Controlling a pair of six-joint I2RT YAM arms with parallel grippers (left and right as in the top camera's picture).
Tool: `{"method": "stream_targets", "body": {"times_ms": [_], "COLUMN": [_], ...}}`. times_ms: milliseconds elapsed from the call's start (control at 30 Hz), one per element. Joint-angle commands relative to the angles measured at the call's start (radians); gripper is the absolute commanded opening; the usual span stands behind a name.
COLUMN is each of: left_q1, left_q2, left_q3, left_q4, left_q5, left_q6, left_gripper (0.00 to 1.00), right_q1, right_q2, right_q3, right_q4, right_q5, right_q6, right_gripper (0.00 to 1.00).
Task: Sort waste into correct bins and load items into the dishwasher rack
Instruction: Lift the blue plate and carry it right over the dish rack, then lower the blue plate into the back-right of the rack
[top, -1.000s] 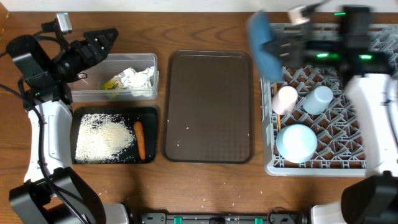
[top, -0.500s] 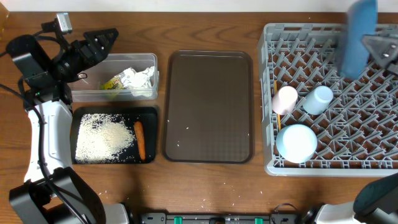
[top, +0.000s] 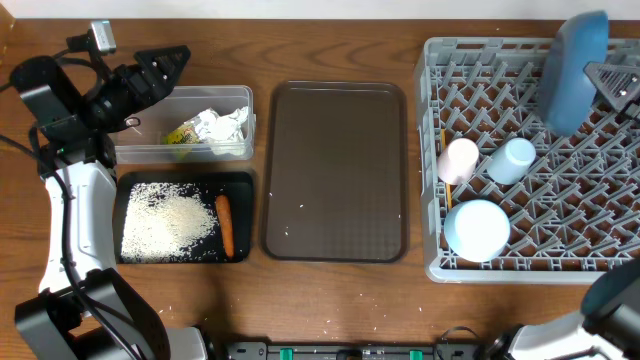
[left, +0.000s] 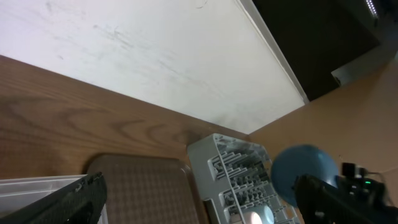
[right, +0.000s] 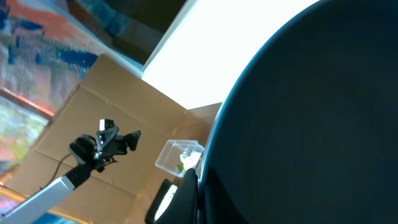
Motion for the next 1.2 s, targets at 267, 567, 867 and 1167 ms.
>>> {"method": "stream_targets", "body": {"times_ms": [267, 567, 867, 1167], "left_q1": [0.005, 0.005, 0.005, 0.005], "left_q2": [-0.017, -0.017, -0.017, -0.017], "left_q3": [0.015, 0.015, 0.015, 0.015], "left_q4": [0.002, 0.002, 0.002, 0.002], "left_q5": [0.01, 0.01, 0.01, 0.01], "left_q6": [-0.001, -0.001, -0.001, -0.001], "left_gripper": [0.98, 0.98, 0.98, 0.98], "right_q1": [0.077, 0.102, 0.055, -0.052], "right_q2": [0.124, 0.124, 0.124, 0.124], "right_q3": [0.006, 0.007, 0.006, 0.006], "right_q4": [0.029, 0.076, 0.046, -0.113], "right_q5": [-0.061, -0.061, -0.045, 0.167], "right_q6": [-0.018, 0.016, 0.016, 0.014], "right_gripper": [0.01, 0.01, 0.01, 0.01]}}
